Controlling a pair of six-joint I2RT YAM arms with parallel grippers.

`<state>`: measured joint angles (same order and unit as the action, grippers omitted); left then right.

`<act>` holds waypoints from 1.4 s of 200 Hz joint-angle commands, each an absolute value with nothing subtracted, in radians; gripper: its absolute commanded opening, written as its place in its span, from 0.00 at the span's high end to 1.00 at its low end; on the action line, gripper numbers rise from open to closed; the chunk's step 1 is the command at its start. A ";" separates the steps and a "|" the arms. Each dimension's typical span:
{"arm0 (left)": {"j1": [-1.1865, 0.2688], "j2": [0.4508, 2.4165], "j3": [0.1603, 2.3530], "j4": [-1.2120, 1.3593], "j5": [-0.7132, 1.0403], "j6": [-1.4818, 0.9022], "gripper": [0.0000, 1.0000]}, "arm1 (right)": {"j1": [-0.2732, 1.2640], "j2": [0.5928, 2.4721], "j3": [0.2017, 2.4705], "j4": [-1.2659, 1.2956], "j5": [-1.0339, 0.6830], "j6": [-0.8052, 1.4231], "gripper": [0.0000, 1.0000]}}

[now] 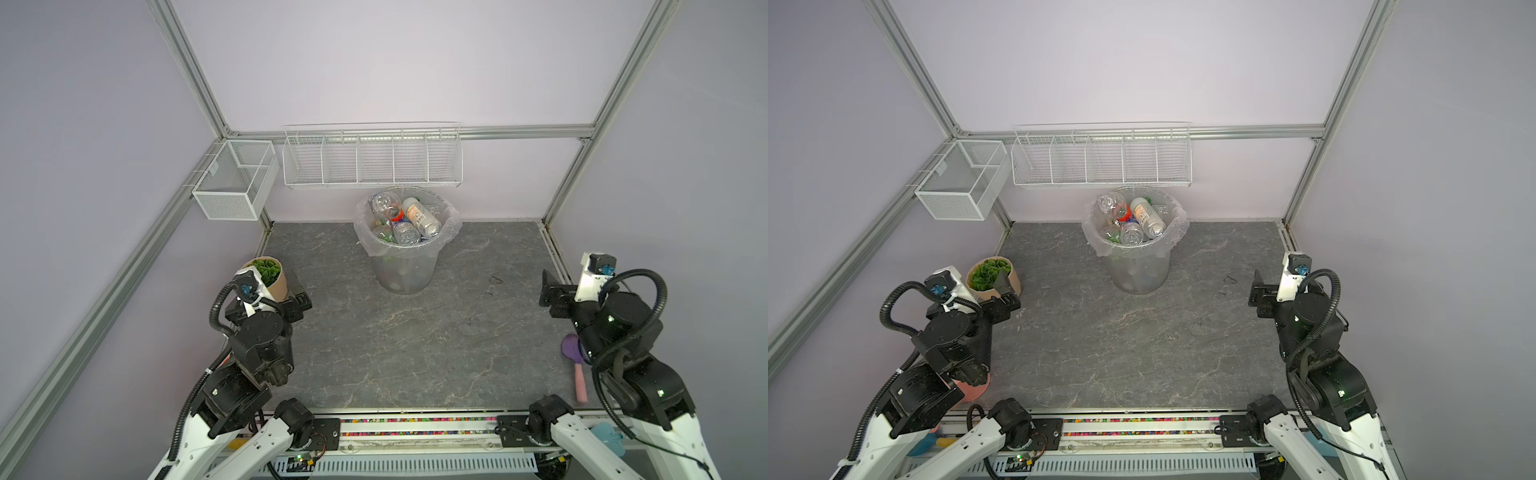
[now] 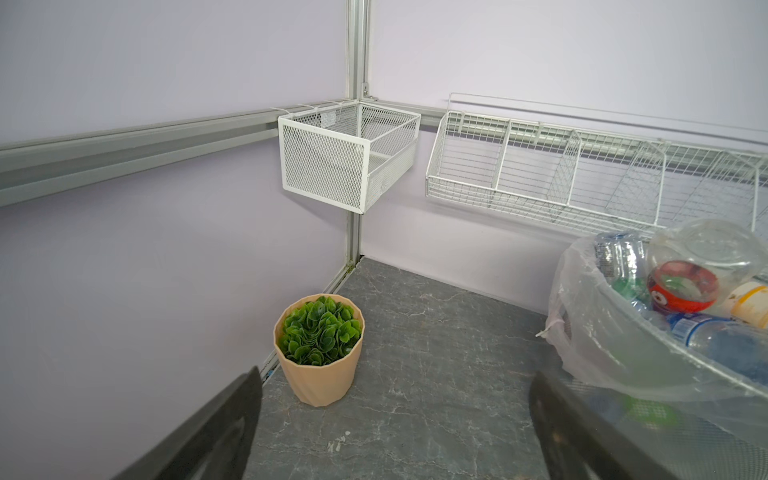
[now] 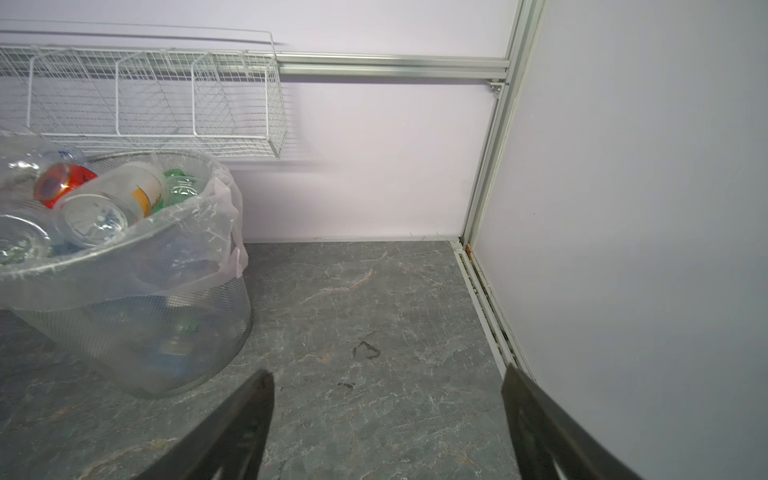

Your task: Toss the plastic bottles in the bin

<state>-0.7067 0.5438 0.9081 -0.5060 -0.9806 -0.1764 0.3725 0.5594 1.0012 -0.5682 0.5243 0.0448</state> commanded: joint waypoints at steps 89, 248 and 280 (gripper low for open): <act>-0.701 0.536 0.630 -0.302 -1.072 -0.108 0.01 | 0.367 0.346 0.644 -0.496 0.641 0.132 0.12; -0.699 0.518 0.351 -0.112 -1.176 -0.151 0.00 | 0.367 0.444 0.473 -0.549 0.880 0.421 0.12; -0.699 0.528 0.342 -0.133 -1.202 -0.170 0.00 | 0.366 0.475 0.433 -0.550 0.957 0.494 0.12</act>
